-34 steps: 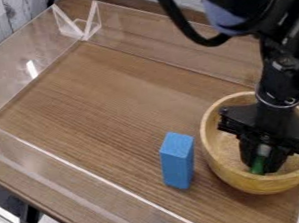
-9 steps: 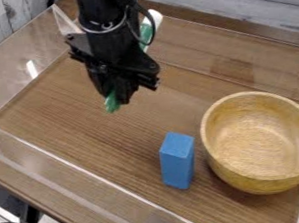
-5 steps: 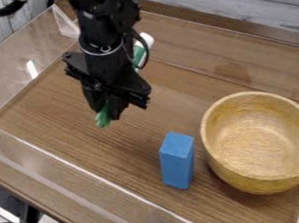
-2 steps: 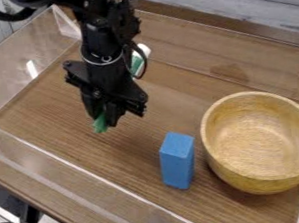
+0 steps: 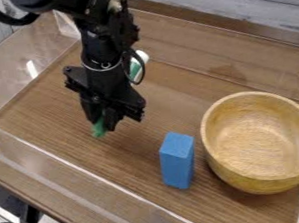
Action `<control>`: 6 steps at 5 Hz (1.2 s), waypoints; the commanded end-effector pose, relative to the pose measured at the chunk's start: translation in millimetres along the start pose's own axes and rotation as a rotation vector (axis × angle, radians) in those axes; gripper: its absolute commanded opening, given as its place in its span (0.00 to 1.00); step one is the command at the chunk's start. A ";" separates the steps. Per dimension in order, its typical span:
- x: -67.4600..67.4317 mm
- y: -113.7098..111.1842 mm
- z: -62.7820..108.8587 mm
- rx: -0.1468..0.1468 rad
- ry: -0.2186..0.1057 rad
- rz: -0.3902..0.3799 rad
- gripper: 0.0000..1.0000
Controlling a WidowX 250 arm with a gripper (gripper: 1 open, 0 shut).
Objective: Remove the green marker from inside the brown bowl and put it on the table
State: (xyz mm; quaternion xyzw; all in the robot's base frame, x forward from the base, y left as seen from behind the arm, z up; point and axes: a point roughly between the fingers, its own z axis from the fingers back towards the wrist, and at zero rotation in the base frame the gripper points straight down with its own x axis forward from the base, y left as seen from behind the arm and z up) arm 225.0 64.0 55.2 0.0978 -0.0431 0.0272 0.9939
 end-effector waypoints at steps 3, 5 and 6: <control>17.9 8.9 8.7 -0.016 -0.041 0.027 1.00; 29.2 13.9 19.0 -0.048 -0.065 0.050 1.00; 36.7 18.3 29.0 -0.066 -0.081 0.060 1.00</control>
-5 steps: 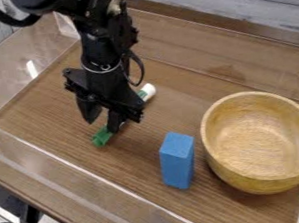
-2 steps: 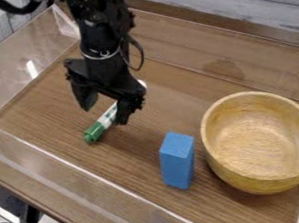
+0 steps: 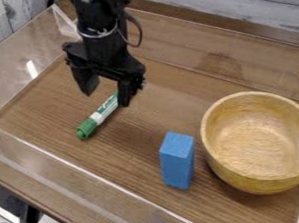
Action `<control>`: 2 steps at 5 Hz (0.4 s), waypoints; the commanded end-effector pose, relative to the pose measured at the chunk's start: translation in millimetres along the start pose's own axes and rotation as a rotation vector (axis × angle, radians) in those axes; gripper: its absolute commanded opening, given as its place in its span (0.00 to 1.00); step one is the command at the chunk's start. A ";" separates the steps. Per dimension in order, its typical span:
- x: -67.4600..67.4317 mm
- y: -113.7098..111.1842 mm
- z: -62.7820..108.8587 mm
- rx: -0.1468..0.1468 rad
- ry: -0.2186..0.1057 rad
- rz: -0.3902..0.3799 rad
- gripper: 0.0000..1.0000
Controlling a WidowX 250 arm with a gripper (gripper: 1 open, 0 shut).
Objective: Remove the green marker from inside the brown bowl and put it on the table
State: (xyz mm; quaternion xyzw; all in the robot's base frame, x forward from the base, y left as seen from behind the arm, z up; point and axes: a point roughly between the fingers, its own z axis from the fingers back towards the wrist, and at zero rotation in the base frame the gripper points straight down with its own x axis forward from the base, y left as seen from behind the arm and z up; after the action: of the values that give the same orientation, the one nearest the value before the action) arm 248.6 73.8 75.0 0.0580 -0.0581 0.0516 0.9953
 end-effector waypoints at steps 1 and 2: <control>13.3 6.9 18.9 -0.001 -0.064 0.002 1.00; 17.3 6.6 27.4 -0.021 -0.070 0.005 1.00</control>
State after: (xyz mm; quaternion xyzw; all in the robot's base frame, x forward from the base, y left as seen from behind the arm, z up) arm 254.4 73.2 87.1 0.0407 -0.0619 0.0494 0.9960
